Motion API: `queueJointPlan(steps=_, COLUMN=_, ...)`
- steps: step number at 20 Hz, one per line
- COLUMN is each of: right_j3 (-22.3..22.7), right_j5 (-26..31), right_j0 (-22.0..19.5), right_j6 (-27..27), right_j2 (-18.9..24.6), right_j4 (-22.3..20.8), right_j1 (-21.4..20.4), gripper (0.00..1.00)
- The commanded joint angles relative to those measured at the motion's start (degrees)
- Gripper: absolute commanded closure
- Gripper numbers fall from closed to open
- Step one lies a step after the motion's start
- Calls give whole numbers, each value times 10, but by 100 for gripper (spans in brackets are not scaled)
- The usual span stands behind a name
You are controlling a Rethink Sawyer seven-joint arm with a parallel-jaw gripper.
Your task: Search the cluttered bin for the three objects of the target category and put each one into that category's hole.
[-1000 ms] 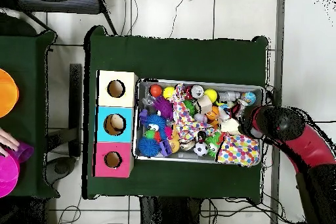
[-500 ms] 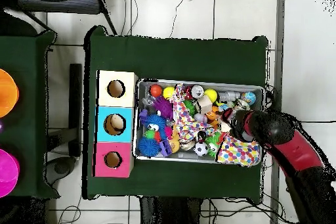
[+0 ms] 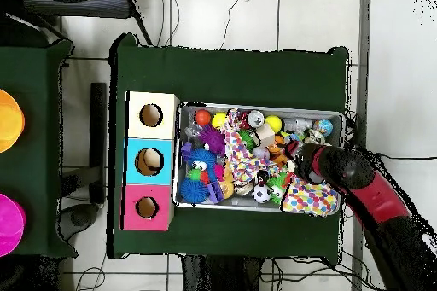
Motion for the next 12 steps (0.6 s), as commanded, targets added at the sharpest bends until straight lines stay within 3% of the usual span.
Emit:
queueJointPlan(steps=1, right_j3=8, right_j5=-64, right_j0=14, right_j6=49, right_j2=41, right_j4=-4, right_j1=36, gripper=0)
queueJointPlan(steps=8, right_j3=-19, right_j5=-60, right_j0=44, right_j6=48, right_j2=9, right_j4=-29, right_j1=28, gripper=0)
queueJointPlan(steps=12, right_j3=-8, right_j5=-78, right_j0=28, right_j6=46, right_j2=35, right_j4=-18, right_j1=40, gripper=0)
